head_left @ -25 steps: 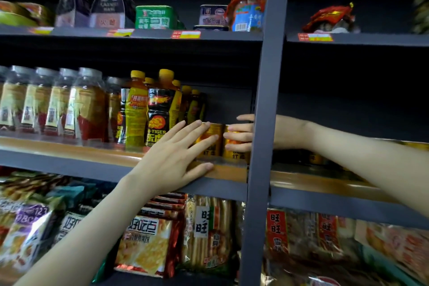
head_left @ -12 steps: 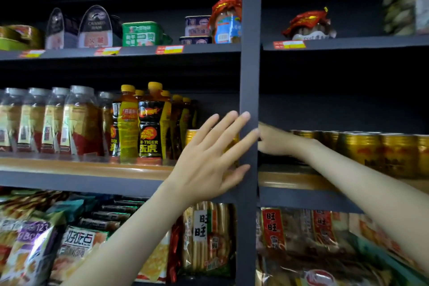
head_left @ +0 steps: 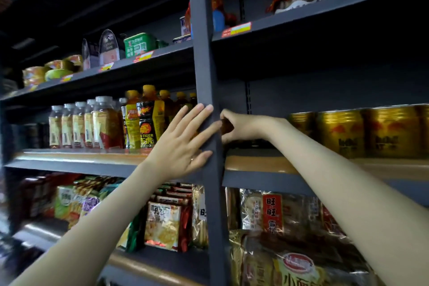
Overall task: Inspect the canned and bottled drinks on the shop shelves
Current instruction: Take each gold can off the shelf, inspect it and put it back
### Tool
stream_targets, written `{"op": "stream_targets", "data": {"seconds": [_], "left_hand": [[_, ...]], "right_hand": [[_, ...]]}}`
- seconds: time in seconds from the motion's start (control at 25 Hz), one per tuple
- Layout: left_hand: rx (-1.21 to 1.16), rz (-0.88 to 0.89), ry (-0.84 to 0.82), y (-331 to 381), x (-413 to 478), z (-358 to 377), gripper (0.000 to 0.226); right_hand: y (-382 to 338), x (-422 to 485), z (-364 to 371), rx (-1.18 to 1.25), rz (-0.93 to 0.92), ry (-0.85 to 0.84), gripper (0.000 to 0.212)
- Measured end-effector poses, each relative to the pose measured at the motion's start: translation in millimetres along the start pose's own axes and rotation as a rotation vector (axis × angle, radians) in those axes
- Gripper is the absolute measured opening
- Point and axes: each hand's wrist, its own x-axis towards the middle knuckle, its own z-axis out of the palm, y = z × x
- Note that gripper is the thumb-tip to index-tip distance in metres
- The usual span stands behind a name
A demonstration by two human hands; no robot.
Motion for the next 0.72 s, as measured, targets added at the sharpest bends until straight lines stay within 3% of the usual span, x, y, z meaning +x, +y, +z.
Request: {"op": "stream_targets", "data": {"seconds": [0.2,0.44,0.52,0.6,0.72], "left_hand": [[0.011,-0.104,-0.136,13,10,-29,0.051],[0.071,-0.113,-0.283,13,14,-51,0.056],[0.070,-0.121,-0.315,12,13,-52,0.060],[0.060,-0.134,-0.318,15,14,-51,0.062],[0.035,-0.143,-0.285,17,19,-51,0.063]], "right_hand": [[1,-8,-2,-0.008,0.032,0.084,0.077],[2,-13,-7,0.116,0.035,0.131,0.093],[-1,-17,-10,0.110,0.025,0.104,0.078],[-6,-24,-13,0.097,-0.041,0.101,0.047],[-11,-35,-12,0.165,-0.105,0.187,0.043]]}}
